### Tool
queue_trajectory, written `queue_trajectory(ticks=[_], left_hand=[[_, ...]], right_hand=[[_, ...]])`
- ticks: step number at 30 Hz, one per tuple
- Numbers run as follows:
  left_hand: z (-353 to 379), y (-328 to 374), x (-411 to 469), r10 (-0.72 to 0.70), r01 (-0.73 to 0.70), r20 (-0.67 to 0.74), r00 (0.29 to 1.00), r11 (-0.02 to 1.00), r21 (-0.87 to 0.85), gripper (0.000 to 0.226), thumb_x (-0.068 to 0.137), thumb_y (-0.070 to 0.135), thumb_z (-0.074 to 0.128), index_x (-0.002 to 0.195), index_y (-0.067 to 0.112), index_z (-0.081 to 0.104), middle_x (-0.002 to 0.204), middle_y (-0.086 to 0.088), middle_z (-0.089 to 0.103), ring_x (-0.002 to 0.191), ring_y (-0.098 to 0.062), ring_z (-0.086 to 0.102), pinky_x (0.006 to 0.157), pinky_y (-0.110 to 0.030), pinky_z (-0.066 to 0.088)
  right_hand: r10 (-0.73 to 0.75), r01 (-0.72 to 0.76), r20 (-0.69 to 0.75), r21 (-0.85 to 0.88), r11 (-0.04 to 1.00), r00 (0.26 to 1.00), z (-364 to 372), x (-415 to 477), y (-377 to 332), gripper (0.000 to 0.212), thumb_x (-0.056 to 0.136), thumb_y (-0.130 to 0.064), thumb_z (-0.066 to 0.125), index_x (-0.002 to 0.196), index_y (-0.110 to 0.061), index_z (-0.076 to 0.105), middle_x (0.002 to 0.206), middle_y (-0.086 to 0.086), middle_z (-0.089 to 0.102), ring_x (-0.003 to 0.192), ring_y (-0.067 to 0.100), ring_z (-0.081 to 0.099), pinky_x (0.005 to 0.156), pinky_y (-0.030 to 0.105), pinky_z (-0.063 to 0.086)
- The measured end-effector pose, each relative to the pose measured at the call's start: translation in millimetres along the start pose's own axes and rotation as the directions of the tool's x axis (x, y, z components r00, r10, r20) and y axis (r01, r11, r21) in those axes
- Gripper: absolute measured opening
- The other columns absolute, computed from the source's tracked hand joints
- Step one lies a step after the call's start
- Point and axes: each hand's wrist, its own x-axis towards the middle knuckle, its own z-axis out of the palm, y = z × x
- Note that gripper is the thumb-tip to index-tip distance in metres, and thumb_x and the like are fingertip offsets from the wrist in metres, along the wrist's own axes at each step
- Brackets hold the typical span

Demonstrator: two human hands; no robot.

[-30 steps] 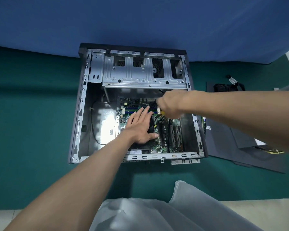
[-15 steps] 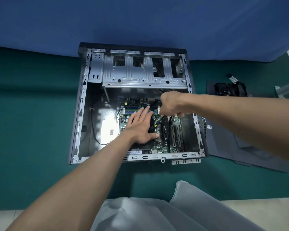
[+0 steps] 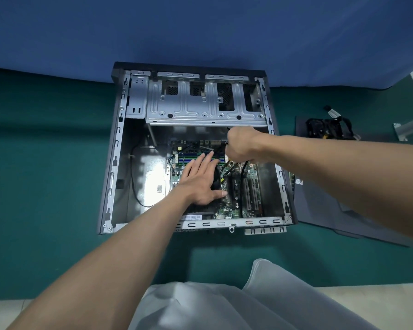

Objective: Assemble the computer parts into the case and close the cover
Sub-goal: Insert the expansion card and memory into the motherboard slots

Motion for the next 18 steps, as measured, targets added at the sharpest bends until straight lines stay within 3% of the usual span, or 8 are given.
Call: queue_trajectory(ticks=[4, 6, 8, 10, 13, 15, 17, 18], left_hand=[[-1, 0, 0, -0.008, 0.008, -0.002, 1.000, 1.000, 0.005, 0.095, 0.091, 0.059, 0.051, 0.152, 0.028, -0.013, 0.155, 0.012, -0.031, 0.141, -0.007, -0.029, 0.104, -0.027, -0.024], [-1, 1, 0, -0.015, 0.014, 0.006, 1.000, 1.000, 0.013, 0.095, 0.091, 0.059, 0.051, 0.152, 0.027, -0.015, 0.156, 0.011, -0.031, 0.141, -0.007, -0.030, 0.105, -0.027, -0.024], [-1, 1, 1, -0.010, 0.010, -0.002, 1.000, 1.000, 0.009, 0.096, 0.091, 0.059, 0.052, 0.152, 0.027, -0.016, 0.156, 0.011, -0.029, 0.141, -0.008, -0.029, 0.110, -0.030, -0.021], [-1, 1, 1, -0.007, 0.007, -0.006, 1.000, 1.000, 0.004, 0.097, 0.091, 0.059, 0.052, 0.152, 0.027, -0.016, 0.157, 0.011, -0.029, 0.142, -0.008, -0.029, 0.112, -0.031, -0.020], [-1, 1, 0, -0.009, 0.009, 0.002, 1.000, 1.000, -0.004, 0.096, 0.091, 0.059, 0.052, 0.152, 0.027, -0.013, 0.156, 0.011, -0.030, 0.141, -0.007, -0.029, 0.107, -0.028, -0.023], [-1, 1, 0, -0.006, 0.006, 0.002, 1.000, 1.000, 0.001, 0.095, 0.090, 0.060, 0.052, 0.153, 0.027, -0.012, 0.156, 0.012, -0.031, 0.141, -0.007, -0.029, 0.106, -0.028, -0.022], [-1, 1, 0, -0.002, 0.002, 0.001, 1.000, 1.000, -0.001, 0.094, 0.090, 0.060, 0.052, 0.153, 0.028, -0.010, 0.155, 0.012, -0.031, 0.141, -0.008, -0.029, 0.106, -0.028, -0.022], [-2, 1, 0, -0.001, 0.001, -0.001, 1.000, 1.000, -0.004, 0.094, 0.090, 0.060, 0.052, 0.153, 0.027, -0.010, 0.155, 0.012, -0.031, 0.141, -0.008, -0.029, 0.106, -0.028, -0.022]], right_hand=[[-0.096, 0.130, 0.128, -0.290, 0.948, 0.987, -7, -10, -6, 0.020, 0.098, -0.020, 0.049, 0.096, 0.000, 0.052, 0.084, 0.007, 0.054, 0.067, 0.021, 0.054, 0.054, 0.027, 0.042], [-0.281, 0.270, 0.071, -0.571, 0.775, 0.957, -5, -16, -5, 0.016, 0.097, -0.013, 0.047, 0.110, -0.006, 0.053, 0.081, 0.007, 0.050, 0.068, 0.022, 0.055, 0.050, 0.027, 0.036], [-0.510, 0.359, 0.027, -0.742, 0.567, 0.860, -5, -19, -2, 0.017, 0.097, -0.012, 0.042, 0.094, -0.011, 0.058, 0.076, 0.008, 0.052, 0.074, 0.029, 0.060, 0.053, 0.032, 0.038], [-0.600, 0.424, 0.051, -0.756, 0.499, 0.798, -5, -17, 6, 0.020, 0.095, -0.013, 0.040, 0.079, -0.014, 0.051, 0.066, 0.006, 0.042, 0.065, 0.028, 0.052, 0.054, 0.033, 0.038], [-0.481, 0.370, -0.030, -0.598, 0.711, 0.876, -1, -13, 11, 0.025, 0.092, -0.020, 0.046, 0.068, -0.012, 0.041, 0.060, 0.003, 0.037, 0.055, 0.025, 0.043, 0.053, 0.030, 0.036], [-0.189, 0.157, -0.127, -0.230, 0.961, 0.974, 3, -5, 7, 0.032, 0.091, -0.022, 0.048, 0.065, -0.006, 0.039, 0.062, 0.004, 0.041, 0.053, 0.020, 0.043, 0.052, 0.026, 0.036], [0.086, -0.078, -0.035, 0.189, 0.979, 0.996, 1, 2, 4, 0.026, 0.094, -0.016, 0.045, 0.070, -0.006, 0.047, 0.073, 0.008, 0.054, 0.063, 0.019, 0.054, 0.049, 0.028, 0.044], [0.120, -0.122, 0.022, 0.263, 0.957, 0.993, -3, 3, 1, 0.025, 0.095, -0.014, 0.043, 0.074, -0.004, 0.050, 0.078, 0.009, 0.058, 0.066, 0.020, 0.057, 0.050, 0.028, 0.047]])
